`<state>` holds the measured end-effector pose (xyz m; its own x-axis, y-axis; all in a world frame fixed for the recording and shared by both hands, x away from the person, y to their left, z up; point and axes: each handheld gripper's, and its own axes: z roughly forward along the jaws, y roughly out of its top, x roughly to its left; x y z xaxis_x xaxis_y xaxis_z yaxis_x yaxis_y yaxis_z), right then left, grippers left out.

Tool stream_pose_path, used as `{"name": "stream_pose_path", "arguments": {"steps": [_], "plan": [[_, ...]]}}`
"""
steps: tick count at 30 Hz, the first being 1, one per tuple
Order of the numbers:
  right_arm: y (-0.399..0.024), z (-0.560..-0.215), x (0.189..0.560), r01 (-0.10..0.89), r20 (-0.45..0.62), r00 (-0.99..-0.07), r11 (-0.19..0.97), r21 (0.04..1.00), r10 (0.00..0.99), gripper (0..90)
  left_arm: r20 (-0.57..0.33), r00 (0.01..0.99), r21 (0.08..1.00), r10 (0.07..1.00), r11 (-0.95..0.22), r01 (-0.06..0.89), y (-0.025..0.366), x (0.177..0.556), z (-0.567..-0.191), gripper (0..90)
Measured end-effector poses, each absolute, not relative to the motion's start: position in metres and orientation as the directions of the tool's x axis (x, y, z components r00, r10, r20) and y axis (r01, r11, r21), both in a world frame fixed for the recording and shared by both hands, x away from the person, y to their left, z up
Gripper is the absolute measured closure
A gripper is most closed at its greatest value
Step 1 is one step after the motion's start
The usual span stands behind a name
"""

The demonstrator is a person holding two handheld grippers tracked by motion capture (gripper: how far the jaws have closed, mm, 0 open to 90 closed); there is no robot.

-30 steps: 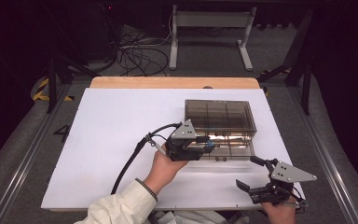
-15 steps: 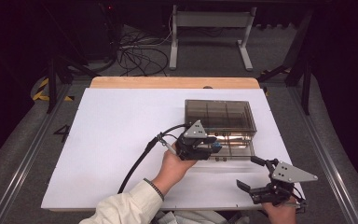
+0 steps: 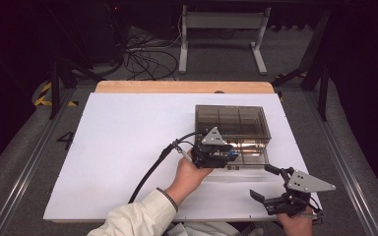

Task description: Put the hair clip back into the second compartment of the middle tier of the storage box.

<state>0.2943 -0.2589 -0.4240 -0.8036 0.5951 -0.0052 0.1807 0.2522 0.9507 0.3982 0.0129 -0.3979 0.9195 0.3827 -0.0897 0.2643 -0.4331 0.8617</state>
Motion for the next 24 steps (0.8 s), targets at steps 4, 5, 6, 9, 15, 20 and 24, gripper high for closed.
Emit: {"name": "stream_pose_path", "arguments": {"steps": [4,5,6,9,15,20,24], "plan": [[-0.2593,-0.4240,0.2942,0.180,-0.005,-0.803,0.251,0.951,0.596,4.6,-0.078,0.920,0.858,0.383,-0.444,0.258,0.0130,0.3987,-0.3986,60.0],[-0.2594,-0.4241,0.2943,0.183,-0.003,-0.803,0.251,0.951,0.595,4.6,-0.080,0.920,0.857,0.384,-0.445,0.260,0.0130,0.3987,-0.3990,60.0],[-0.2593,-0.4241,0.2943,0.183,-0.003,-0.803,0.251,0.951,0.596,4.6,-0.077,0.919,0.855,0.387,-0.448,0.260,0.0131,0.3989,-0.3992,60.0],[-0.2591,-0.4239,0.2943,0.181,-0.004,-0.803,0.251,0.951,0.596,4.6,-0.064,0.916,0.852,0.395,-0.456,0.256,0.0131,0.3990,-0.3998,59.8],[-0.2586,-0.4243,0.2946,0.184,0.000,-0.807,0.251,0.950,0.591,4.6,-0.040,0.911,0.837,0.411,-0.484,0.255,0.0116,0.3992,-0.4030,59.7],[-0.2585,-0.4243,0.2946,0.183,0.000,-0.807,0.250,0.951,0.590,4.6,-0.035,0.907,0.829,0.420,-0.495,0.261,0.0112,0.4010,-0.4051,59.4],[-0.2586,-0.4244,0.2947,0.184,0.002,-0.808,0.250,0.951,0.589,4.6,-0.040,0.905,0.817,0.424,-0.507,0.274,0.0109,0.4022,-0.4074,59.4]]}}
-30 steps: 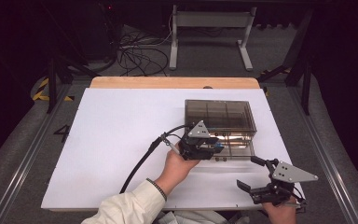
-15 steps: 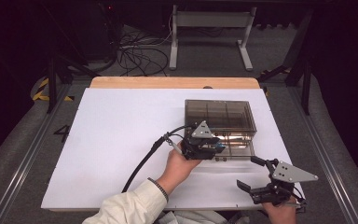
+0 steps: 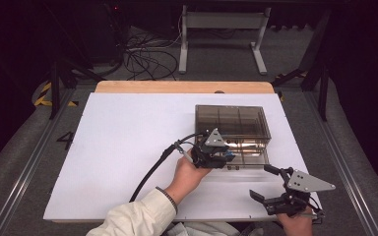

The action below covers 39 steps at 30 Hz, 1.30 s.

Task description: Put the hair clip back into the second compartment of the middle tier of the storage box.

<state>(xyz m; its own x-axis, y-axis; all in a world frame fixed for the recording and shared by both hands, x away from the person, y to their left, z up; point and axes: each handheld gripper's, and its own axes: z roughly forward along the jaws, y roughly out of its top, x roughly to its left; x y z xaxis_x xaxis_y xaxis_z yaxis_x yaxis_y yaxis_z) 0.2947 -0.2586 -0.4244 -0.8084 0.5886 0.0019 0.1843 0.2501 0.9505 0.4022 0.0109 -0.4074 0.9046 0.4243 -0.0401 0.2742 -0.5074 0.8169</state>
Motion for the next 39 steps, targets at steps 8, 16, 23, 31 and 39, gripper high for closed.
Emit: {"name": "stream_pose_path", "arguments": {"steps": [8,16,23,31,39], "plan": [[-0.258,-0.424,0.295,0.182,0.001,-0.811,0.251,0.951,0.584,4.6,-0.038,0.907,0.797,0.420,-0.535,0.281,0.009,0.403,-0.411,59.2],[-0.258,-0.425,0.295,0.179,-0.002,-0.812,0.252,0.951,0.583,4.6,-0.024,0.906,0.788,0.422,-0.550,0.277,0.009,0.403,-0.413,59.0],[-0.258,-0.424,0.294,0.180,-0.002,-0.811,0.253,0.951,0.585,4.6,-0.008,0.905,0.787,0.426,-0.556,0.268,0.009,0.403,-0.412,54.3],[-0.260,-0.425,0.293,0.182,0.000,-0.809,0.250,0.951,0.588,4.6,-0.008,0.909,0.810,0.417,-0.530,0.250,0.015,0.397,-0.402,53.3],[-0.259,-0.425,0.293,0.182,-0.001,-0.809,0.252,0.950,0.588,4.6,0.034,0.912,0.828,0.410,-0.523,0.204,0.022,0.387,-0.388,47.4]]}}
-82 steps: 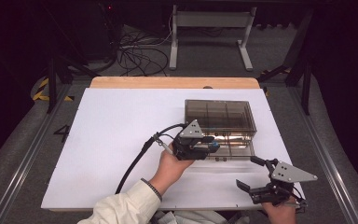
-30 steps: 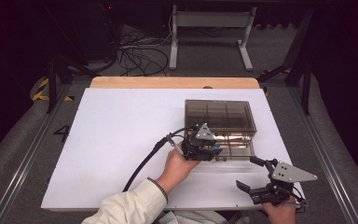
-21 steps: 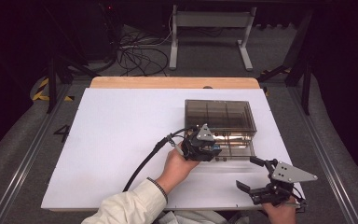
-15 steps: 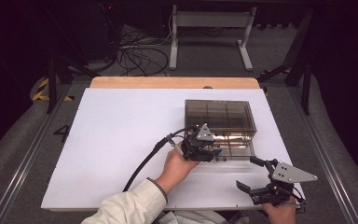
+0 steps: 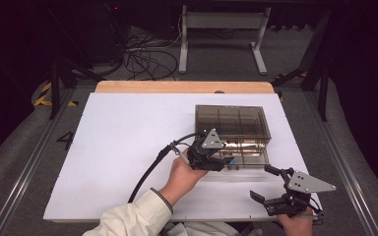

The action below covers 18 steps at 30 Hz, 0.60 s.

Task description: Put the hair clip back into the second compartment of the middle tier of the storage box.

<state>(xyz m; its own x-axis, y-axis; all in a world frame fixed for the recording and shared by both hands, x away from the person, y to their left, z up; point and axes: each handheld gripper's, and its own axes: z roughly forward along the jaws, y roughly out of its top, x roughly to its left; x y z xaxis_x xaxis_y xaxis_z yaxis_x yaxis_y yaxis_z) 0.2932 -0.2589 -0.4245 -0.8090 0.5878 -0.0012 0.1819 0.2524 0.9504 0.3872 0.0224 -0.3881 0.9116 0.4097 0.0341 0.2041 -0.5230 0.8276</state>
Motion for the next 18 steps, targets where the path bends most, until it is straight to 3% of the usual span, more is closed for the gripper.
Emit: {"name": "stream_pose_path", "arguments": {"steps": [18], "plan": [[-0.259,-0.425,0.293,0.183,0.000,-0.807,0.251,0.951,0.590,4.6,0.039,0.909,0.846,0.415,-0.498,0.191,0.035,0.381,-0.374,35.5]]}}
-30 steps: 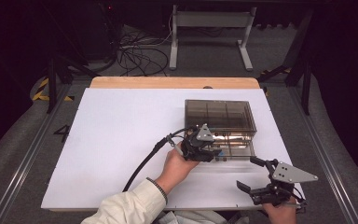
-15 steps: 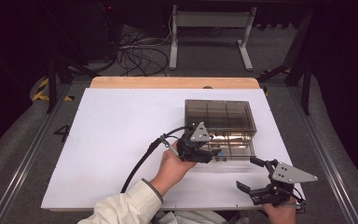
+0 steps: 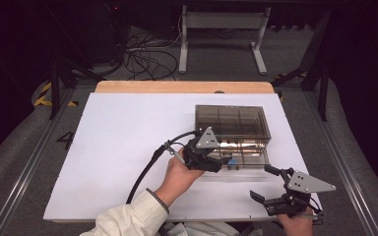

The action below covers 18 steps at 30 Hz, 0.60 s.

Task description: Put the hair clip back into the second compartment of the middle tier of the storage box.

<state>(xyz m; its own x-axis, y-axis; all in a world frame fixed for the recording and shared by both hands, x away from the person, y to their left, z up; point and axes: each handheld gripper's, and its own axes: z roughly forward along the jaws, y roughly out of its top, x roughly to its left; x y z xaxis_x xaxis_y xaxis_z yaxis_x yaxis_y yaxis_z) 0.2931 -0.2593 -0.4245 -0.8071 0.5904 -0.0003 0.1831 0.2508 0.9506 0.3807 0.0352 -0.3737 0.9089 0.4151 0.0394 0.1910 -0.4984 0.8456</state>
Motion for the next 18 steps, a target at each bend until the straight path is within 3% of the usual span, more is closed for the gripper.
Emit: {"name": "stream_pose_path", "arguments": {"steps": [11,18], "plan": [[-0.259,-0.425,0.294,0.188,0.004,-0.805,0.250,0.950,0.593,4.6,0.047,0.890,0.871,0.453,-0.455,0.186,0.065,0.369,-0.359,16.4],[-0.258,-0.425,0.294,0.188,0.001,-0.805,0.253,0.949,0.594,4.6,0.058,0.870,0.881,0.490,-0.435,0.186,0.094,0.359,-0.355,8.7]]}}
